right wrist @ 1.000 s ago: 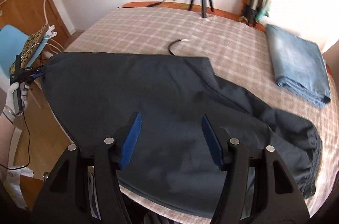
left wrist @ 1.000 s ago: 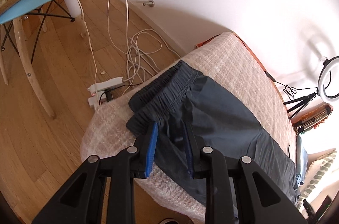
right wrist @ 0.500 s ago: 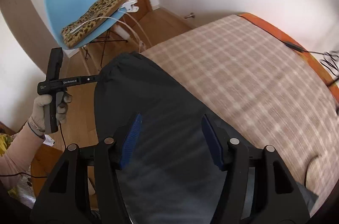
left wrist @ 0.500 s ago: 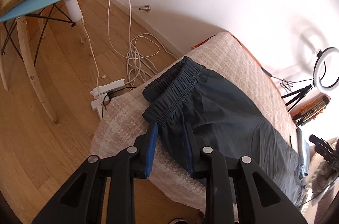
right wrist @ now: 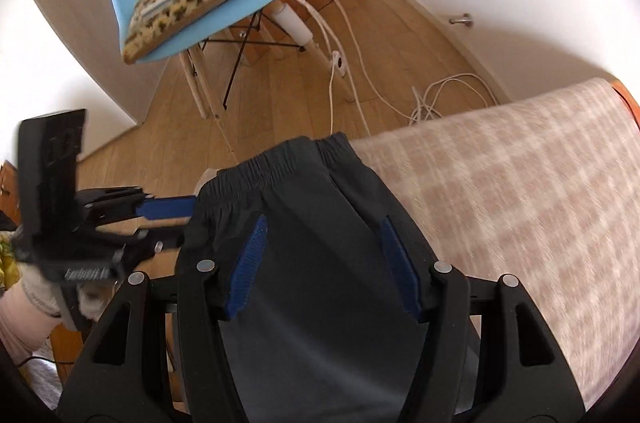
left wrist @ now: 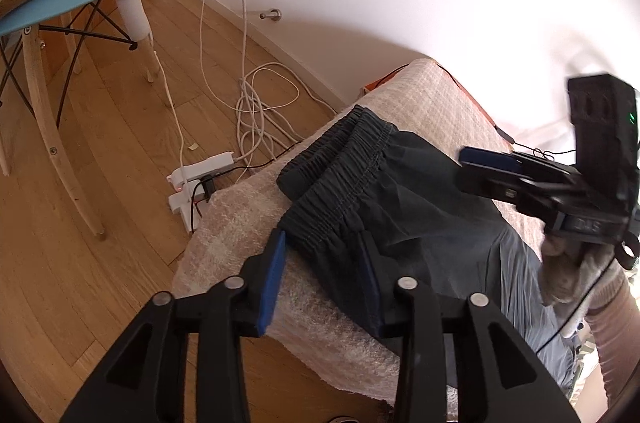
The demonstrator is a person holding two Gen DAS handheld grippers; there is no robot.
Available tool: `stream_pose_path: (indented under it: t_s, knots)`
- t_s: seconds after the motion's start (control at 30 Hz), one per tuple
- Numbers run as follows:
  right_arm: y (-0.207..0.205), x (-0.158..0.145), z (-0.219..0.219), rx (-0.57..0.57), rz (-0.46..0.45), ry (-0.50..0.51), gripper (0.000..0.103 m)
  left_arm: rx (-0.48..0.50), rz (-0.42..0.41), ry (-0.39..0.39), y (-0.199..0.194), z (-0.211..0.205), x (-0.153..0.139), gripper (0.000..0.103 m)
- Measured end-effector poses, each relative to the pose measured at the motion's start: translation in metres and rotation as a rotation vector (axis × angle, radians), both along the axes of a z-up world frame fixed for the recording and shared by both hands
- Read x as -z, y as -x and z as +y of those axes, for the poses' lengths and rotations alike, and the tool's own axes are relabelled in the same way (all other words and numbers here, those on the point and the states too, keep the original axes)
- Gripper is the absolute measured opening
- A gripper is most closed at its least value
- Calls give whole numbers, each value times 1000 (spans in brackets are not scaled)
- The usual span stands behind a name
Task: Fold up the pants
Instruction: 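Grasp the waistband with the right gripper and lift it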
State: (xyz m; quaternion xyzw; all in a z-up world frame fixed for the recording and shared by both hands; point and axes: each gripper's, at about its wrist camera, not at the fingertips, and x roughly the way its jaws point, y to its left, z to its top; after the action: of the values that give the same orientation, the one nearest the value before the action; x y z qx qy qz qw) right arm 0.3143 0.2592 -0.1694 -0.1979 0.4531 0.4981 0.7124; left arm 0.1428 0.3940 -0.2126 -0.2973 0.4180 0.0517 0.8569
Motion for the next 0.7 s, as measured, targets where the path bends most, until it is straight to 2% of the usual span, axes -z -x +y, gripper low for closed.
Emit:
stream_pose_path:
  t_s: [0.1, 0.13, 0.17, 0.2, 0.27, 0.47, 0.57, 0.7]
  knots:
    - [3, 8, 15, -31, -27, 34, 62, 19, 21, -59, -5, -10, -4, 41]
    - [3, 10, 19, -38, -31, 42, 53, 26, 24, -76, -6, -13, -5, 44]
    - [4, 11, 20, -43, -30, 47, 40, 31, 24, -83, -7, -15, -5, 47]
    - [4, 12, 21, -45, -25, 51, 34, 35, 25, -87, -7, -16, -6, 48]
    - [7, 12, 20, -50, -27, 51, 8, 30, 20, -84, -6, -16, -6, 49]
    - [15, -4, 11, -44, -93, 7, 3, -30, -13, -24, 3, -3, -9, 49]
    - [6, -14, 7, -10, -139, 0, 2, -41, -33, -37, 3, -1, -13, 49]
    - [-9, -8, 15, 6, -106, 14, 3, -32, -16, -29, -8, -1, -11, 49]
